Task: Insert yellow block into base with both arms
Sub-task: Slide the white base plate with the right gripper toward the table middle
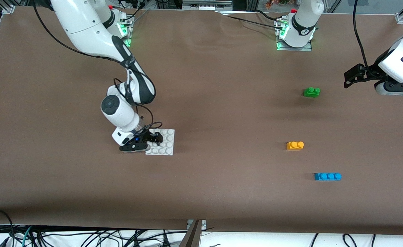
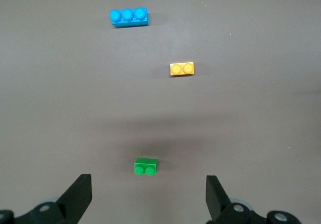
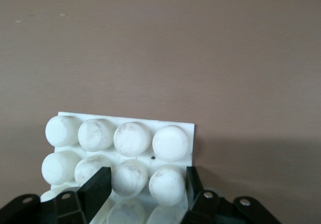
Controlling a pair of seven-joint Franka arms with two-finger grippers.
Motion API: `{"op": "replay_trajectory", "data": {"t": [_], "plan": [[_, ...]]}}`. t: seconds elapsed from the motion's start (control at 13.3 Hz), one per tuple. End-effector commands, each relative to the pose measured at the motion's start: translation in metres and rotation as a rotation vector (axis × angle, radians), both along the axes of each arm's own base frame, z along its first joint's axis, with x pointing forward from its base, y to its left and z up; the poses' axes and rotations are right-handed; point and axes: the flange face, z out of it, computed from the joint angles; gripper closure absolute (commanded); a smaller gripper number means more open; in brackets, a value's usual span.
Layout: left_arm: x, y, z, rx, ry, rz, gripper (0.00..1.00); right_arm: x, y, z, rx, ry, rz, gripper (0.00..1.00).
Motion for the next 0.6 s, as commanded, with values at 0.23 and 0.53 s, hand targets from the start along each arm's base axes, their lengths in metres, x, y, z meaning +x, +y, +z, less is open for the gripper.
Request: {"op": "replay_trajectory", "data": {"t": [0.23, 0.53], "plan": [[-0.002, 0.001, 0.005, -0.015, 0.003, 0.000, 0.00, -0.021, 0.078, -0.018, 0.048, 0.002, -0.031, 0.34], [-0.002, 0.000, 0.006, -0.015, 0.002, -0.002, 0.00, -0.044, 0.139, -0.024, 0.083, 0.001, -0.045, 0.34]]}}
